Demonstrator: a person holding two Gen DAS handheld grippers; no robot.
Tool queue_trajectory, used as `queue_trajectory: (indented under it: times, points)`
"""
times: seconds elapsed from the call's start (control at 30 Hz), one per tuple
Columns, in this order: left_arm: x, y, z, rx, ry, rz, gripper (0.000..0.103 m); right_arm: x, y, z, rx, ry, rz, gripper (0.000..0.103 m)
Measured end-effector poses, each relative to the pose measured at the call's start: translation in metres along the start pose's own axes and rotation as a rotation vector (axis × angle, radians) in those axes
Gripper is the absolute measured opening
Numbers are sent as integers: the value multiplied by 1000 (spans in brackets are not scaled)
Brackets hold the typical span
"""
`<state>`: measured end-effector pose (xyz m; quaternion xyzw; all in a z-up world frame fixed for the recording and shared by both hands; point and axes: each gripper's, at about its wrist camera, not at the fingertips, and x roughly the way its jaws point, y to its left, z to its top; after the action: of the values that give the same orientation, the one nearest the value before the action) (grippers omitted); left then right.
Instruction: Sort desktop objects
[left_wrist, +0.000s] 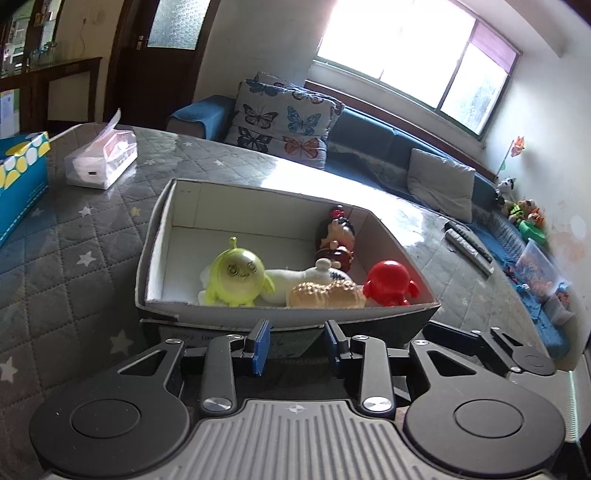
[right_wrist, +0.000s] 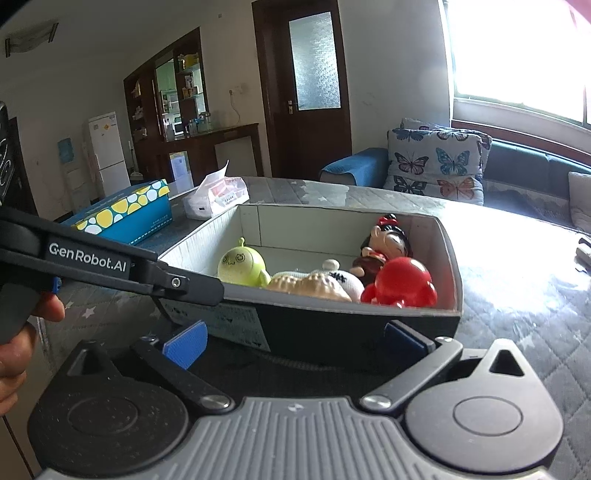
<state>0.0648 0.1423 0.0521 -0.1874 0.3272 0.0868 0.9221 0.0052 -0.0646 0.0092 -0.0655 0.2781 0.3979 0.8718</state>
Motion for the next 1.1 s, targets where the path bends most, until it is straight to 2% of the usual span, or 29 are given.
queue_trajectory:
  times: [0.3, 0.5, 0.77, 1.1]
  points:
    - [0, -3, -16, 66, 1, 60, 36, -2, -1, -18, 31, 26, 1, 103]
    - [3, -5, -30, 131, -16, 142, 36, 0, -1, -30, 44, 48, -13, 103]
    - [7, -6, -41, 178, -33, 216, 36, 3, 2, -38, 52, 65, -12, 103]
    - [8, -8, -45, 205, -57, 257, 36, 4, 2, -41, 54, 74, -20, 103]
